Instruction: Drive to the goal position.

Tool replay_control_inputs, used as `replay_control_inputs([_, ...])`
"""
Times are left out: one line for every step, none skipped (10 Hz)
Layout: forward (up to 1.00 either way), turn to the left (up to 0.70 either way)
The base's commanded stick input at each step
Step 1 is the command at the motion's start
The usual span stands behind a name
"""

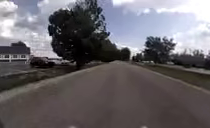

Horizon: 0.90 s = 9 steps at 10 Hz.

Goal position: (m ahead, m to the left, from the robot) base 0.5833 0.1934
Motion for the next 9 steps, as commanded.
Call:
replay_control_inputs([0.7, 0.0])
replay_control_inputs([0.7, 0.0])
replay_control_inputs([0.7, 0.0])
replay_control_inputs([0.07, 0.0])
replay_control_inputs([0.0, 0.0])
replay_control_inputs([0.0, 0.0])
replay_control_inputs([0.0, 0.0])
replay_control_inputs([0.0, 0.0])
replay_control_inputs([0.0, 0.0])
